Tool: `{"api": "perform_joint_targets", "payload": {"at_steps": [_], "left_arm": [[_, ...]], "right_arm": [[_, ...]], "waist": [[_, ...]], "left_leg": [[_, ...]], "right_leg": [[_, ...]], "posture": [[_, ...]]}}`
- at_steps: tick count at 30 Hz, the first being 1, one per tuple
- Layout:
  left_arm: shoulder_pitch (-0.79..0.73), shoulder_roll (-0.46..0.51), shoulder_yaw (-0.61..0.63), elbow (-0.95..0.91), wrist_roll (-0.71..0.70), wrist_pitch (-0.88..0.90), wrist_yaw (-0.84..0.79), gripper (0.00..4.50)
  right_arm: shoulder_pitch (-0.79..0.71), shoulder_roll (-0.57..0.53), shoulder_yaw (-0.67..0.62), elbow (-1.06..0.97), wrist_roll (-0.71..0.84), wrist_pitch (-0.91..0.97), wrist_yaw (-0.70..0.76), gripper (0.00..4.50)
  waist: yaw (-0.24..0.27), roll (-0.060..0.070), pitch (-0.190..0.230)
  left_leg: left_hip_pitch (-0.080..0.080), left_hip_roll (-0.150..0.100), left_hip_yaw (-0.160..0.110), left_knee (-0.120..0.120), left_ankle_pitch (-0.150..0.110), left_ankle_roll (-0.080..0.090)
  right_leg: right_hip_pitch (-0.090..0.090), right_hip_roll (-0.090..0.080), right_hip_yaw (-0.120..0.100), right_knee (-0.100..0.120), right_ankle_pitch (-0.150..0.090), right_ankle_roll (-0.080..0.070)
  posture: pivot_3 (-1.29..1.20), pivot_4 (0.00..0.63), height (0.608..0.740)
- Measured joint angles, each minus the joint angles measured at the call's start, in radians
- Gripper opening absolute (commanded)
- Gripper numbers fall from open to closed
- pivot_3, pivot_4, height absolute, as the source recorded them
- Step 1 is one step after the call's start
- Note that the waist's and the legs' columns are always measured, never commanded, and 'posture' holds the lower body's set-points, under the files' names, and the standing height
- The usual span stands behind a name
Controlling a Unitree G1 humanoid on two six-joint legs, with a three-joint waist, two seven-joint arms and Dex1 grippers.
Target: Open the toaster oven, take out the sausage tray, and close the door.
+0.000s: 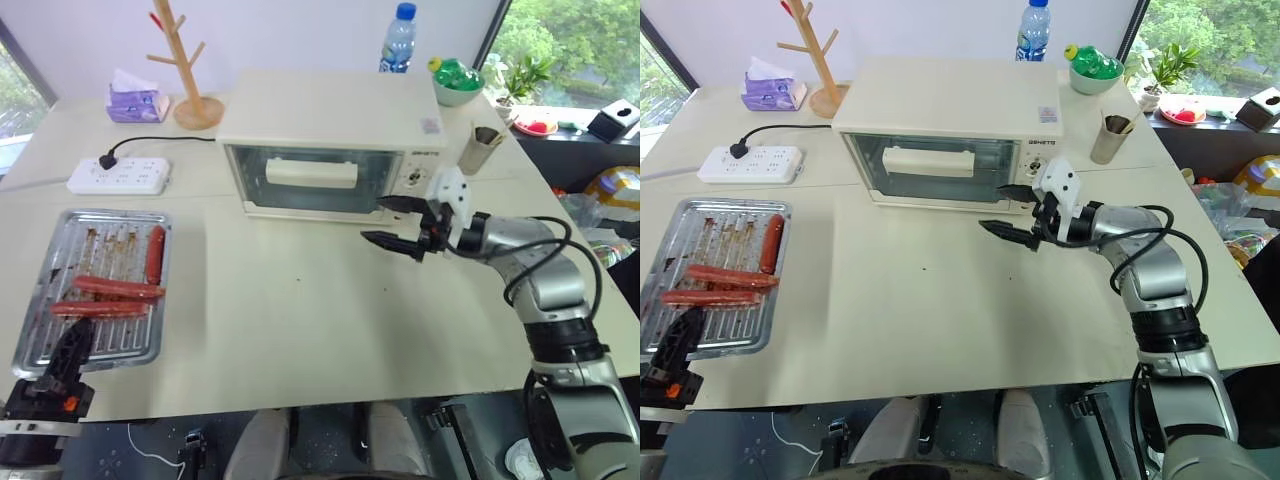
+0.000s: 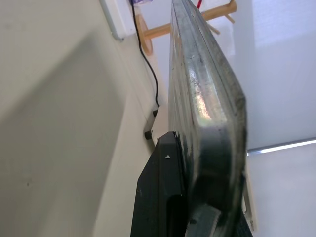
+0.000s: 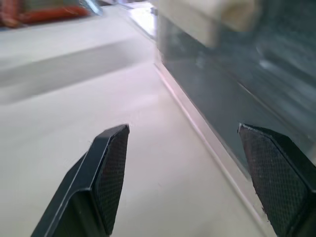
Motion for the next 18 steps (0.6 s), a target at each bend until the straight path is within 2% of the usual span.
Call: {"api": "perform_joint_targets", "payload": {"at_steps": [5, 8, 12, 14, 18], "left_arm": [[0.016, 0.097, -0.020, 0.063, 0.000, 0.095, -0.038, 0.00], [0.017, 0.185, -0.029, 0.118, 0.000, 0.170, -0.082, 0.00], [-0.024, 0.315, -0.079, 0.212, 0.002, 0.256, -0.123, 0.00], [-0.090, 0.401, -0.129, 0.272, 0.023, 0.307, -0.156, 0.00], [-0.229, 0.501, -0.202, 0.349, 0.040, 0.384, -0.209, 0.00]], "right_arm": [[0.098, -0.075, 0.007, -0.071, 0.000, -0.023, 0.072, 3.60], [0.121, -0.120, -0.001, -0.107, 0.011, -0.031, 0.108, 4.48], [0.154, -0.152, -0.012, -0.129, 0.038, -0.021, 0.134, 4.48], [0.163, -0.159, -0.016, -0.143, 0.039, -0.021, 0.131, 4.48], [0.184, -0.175, -0.032, -0.162, 0.040, -0.020, 0.116, 4.48]], "waist": [[0.000, 0.001, 0.000], [-0.003, 0.000, 0.000], [-0.001, 0.001, 0.000], [0.002, 0.001, 0.000], [0.000, 0.001, 0.000]], "left_leg": [[-0.001, 0.001, 0.004, 0.002, 0.000, 0.000], [0.001, 0.005, 0.008, 0.002, -0.002, -0.003], [0.001, 0.007, 0.009, 0.001, -0.002, -0.002], [0.001, 0.008, 0.008, 0.001, -0.002, -0.002], [0.001, 0.008, 0.009, 0.001, -0.002, -0.002]], "right_leg": [[0.000, -0.001, 0.001, 0.000, 0.000, 0.000], [0.000, 0.000, 0.000, 0.000, -0.001, 0.001], [-0.001, 0.000, 0.000, 0.000, 0.001, -0.001], [-0.002, 0.001, -0.001, 0.001, 0.001, -0.002], [-0.002, 0.001, -0.001, 0.001, 0.001, -0.002]], "posture": [[0.00, 0.150, 0.736], [0.00, 0.150, 0.736], [0.00, 0.150, 0.736], [0.00, 0.150, 0.736], [0.00, 0.150, 0.736]]}}
